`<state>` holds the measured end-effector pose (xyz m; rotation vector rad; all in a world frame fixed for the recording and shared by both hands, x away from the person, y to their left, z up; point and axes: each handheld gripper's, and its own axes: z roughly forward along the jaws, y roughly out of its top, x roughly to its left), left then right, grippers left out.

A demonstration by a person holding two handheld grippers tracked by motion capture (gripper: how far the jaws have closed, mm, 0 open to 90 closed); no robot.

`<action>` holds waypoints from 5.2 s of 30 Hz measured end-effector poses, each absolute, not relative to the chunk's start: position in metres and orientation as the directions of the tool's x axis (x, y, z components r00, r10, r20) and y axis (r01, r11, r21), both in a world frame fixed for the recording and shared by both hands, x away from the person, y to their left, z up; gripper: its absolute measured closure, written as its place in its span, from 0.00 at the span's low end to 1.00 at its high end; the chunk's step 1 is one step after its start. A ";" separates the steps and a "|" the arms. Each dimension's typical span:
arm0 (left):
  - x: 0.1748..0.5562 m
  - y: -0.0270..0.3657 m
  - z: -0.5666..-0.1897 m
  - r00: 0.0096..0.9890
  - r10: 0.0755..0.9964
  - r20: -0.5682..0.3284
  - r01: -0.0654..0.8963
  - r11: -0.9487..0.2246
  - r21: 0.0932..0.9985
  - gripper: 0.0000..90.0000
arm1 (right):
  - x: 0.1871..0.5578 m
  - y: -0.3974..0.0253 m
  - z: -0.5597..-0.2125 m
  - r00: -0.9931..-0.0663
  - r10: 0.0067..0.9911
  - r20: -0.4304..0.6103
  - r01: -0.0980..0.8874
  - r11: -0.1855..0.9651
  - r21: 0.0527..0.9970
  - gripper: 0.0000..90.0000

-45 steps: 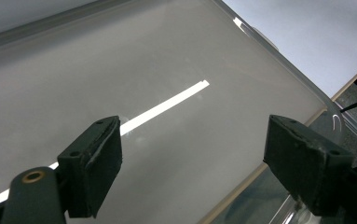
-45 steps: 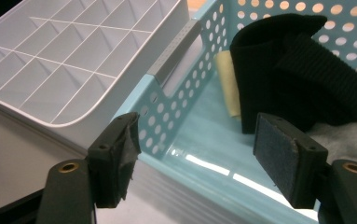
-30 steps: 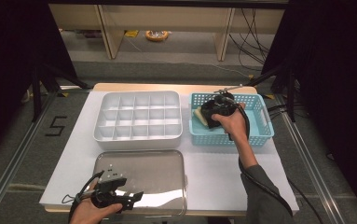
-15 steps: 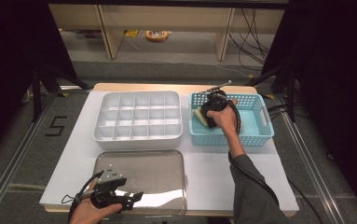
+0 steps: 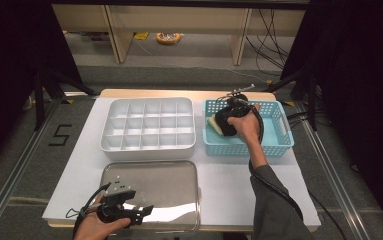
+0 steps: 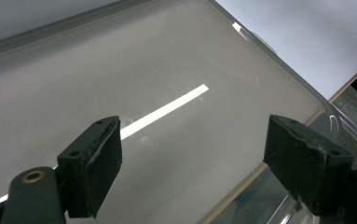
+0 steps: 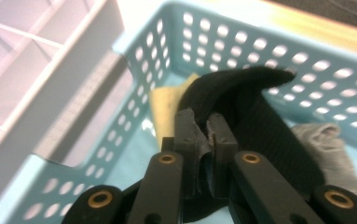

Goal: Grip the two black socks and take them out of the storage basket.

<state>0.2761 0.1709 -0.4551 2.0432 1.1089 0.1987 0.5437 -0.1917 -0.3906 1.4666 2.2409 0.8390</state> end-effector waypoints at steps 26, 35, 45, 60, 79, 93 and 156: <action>0.278 0.172 -0.456 0.613 0.757 -0.225 0.642 -0.312 0.701 0.21 | 0.509 -0.229 -0.292 -0.430 0.898 0.091 0.605 0.213 0.767 0.96; 0.277 0.171 -0.455 0.614 0.751 -0.243 0.647 -0.304 0.699 0.21 | 0.470 -0.247 -0.268 -0.496 0.862 0.100 0.548 0.222 0.806 0.95; 0.277 0.171 -0.454 0.619 0.745 -0.248 0.647 -0.305 0.699 0.20 | 0.399 -0.261 -0.286 -0.611 0.780 0.134 0.522 0.270 0.809 0.95; 0.276 0.170 -0.453 0.627 0.742 -0.239 0.641 -0.316 0.700 0.20 | 0.326 -0.259 -0.360 -0.701 0.668 0.250 0.553 0.289 0.781 0.95; 0.275 0.166 -0.455 0.626 0.746 -0.227 0.637 -0.321 0.700 0.21 | 0.308 -0.299 -0.460 -0.539 0.783 0.310 0.707 0.221 0.672 0.94; 0.272 0.166 -0.454 0.640 0.734 -0.225 0.631 -0.336 0.699 0.21 | 0.310 -0.308 -0.443 -0.473 0.869 0.143 0.656 0.239 0.716 0.62; 0.308 0.069 -0.430 0.754 0.611 -0.242 0.570 -0.426 0.703 0.22 | 0.281 -0.344 -0.440 -0.385 0.920 0.071 0.661 0.221 0.717 0.93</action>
